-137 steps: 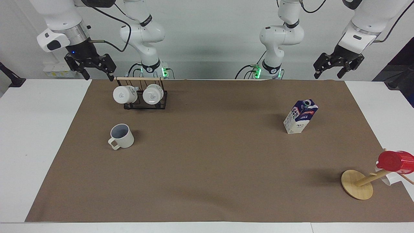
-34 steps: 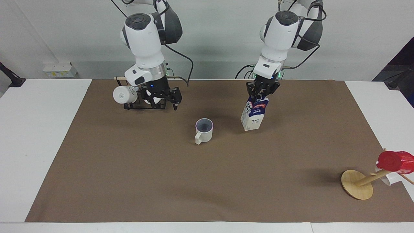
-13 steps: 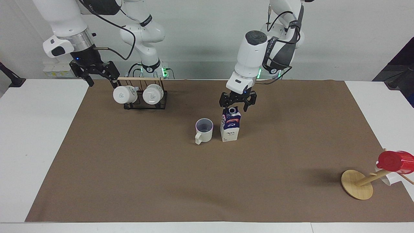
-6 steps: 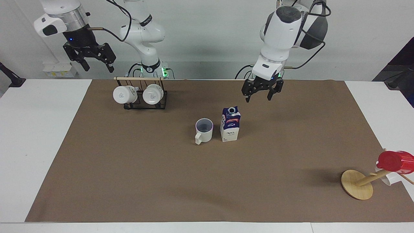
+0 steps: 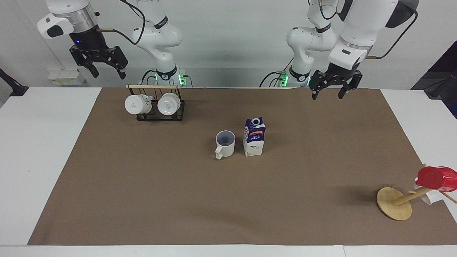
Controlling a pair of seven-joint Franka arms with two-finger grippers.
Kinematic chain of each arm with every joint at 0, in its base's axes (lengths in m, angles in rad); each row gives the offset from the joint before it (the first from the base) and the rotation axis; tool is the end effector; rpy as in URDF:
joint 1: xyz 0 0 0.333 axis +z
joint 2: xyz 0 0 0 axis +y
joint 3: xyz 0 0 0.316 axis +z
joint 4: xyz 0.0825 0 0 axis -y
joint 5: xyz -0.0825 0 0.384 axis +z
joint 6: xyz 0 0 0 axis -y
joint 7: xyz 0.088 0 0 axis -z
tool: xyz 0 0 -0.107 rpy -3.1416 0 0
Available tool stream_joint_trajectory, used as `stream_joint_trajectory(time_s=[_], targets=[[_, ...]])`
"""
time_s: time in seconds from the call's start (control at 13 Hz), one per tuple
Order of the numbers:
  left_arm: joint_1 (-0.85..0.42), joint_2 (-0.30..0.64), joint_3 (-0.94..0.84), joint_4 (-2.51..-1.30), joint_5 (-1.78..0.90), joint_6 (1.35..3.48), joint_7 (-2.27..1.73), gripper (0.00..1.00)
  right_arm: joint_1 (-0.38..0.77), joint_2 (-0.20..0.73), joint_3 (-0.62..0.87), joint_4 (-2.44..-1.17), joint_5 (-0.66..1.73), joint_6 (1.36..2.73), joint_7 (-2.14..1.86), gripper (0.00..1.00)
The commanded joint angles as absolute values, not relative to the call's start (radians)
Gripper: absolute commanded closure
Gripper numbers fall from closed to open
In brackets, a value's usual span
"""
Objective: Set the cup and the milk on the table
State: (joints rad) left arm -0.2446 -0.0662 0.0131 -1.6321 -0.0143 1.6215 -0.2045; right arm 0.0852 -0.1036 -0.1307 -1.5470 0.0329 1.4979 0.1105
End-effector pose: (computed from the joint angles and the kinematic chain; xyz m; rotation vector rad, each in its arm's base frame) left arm 0.5242 -0.1248 0.6362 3.1135 -0.0415 0.0794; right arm 0.5132 -0.0240 0.6840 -3.0836 0.2354 -0.0806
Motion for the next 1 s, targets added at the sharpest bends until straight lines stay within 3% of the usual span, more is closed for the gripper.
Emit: stream_joint_trajectory(time_s=[0.0,0.38,0.92], targets=[[-0.184,-0.066,0.002,-1.583,-0.002,1.519,-0.132,0.00,0.081,-0.115,-0.124,-1.574,0.022,1.525,0.092,0.00],[-0.074,-0.072,0.002,-1.565,-0.002,1.456,0.014,0.00,0.083,-0.115,-0.123,-1.574,0.025,1.525,0.104,0.00],[-0.067,-0.078,-0.002,-1.554,0.008,1.436,0.031,0.00,0.075,-0.098,-0.123,-1.565,0.034,1.525,0.104,0.00]])
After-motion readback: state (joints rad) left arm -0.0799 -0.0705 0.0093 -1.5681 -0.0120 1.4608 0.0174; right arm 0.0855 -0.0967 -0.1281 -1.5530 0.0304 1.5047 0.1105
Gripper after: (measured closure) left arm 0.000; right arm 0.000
